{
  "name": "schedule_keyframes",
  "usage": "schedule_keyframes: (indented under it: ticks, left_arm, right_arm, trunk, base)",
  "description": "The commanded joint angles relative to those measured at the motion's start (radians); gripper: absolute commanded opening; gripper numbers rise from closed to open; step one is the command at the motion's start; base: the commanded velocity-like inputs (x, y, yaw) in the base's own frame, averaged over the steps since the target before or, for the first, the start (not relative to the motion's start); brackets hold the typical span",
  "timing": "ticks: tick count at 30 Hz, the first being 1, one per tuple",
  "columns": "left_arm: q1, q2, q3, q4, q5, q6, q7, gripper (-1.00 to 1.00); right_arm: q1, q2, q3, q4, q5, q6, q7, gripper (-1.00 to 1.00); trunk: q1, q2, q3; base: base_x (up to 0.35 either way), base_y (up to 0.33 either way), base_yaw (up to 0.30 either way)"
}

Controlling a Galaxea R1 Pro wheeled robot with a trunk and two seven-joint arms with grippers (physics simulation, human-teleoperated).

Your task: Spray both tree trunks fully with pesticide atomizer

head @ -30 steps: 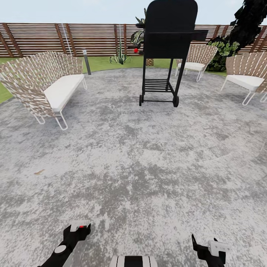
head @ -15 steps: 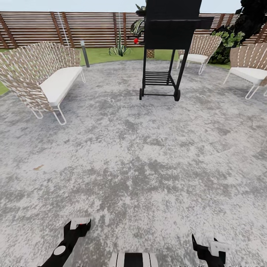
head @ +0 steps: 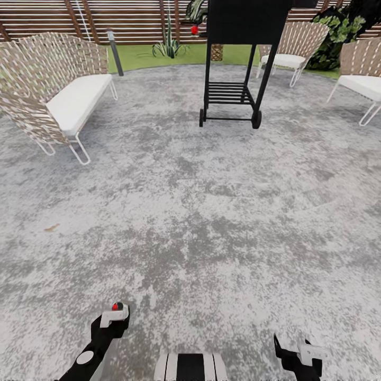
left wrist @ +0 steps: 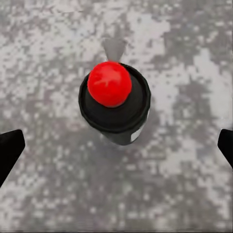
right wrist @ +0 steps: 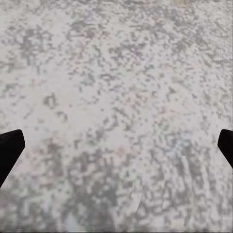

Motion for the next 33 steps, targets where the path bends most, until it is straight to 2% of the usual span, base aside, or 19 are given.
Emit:
schedule_keyframes:
  ticks: [1,3,7,33]
  left_arm:
    - [0.000,0.000,0.001,0.000,-0.003,-0.003,0.001,1.00]
    - [0.000,0.000,0.002,0.000,-0.003,-0.003,0.001,1.00]
    - [-0.001,0.000,0.002,0.000,-0.003,-0.003,0.001,1.00]
    - [-0.001,0.000,0.002,-0.001,-0.003,-0.005,0.001,1.00]
  right_arm:
    - [0.000,0.000,-0.001,0.001,0.000,-0.003,0.000,1.00]
    - [0.000,0.000,-0.001,0.001,0.000,-0.003,0.000,1.00]
    - [0.000,0.000,-0.001,0.001,0.000,-0.003,0.000,1.00]
    - [0.000,0.000,-0.001,0.001,0.000,-0.003,0.000,1.00]
  trunk:
    - [0.000,0.000,-0.006]
    - [0.001,-0.001,-0.017]
    - [0.001,-0.001,-0.022]
    - [0.001,-0.001,-0.022]
  base:
    - [0.000,0.000,0.000]
    - [0.000,0.000,0.000]
    - [0.000,0.000,0.000]
    - [0.032,0.000,0.000]
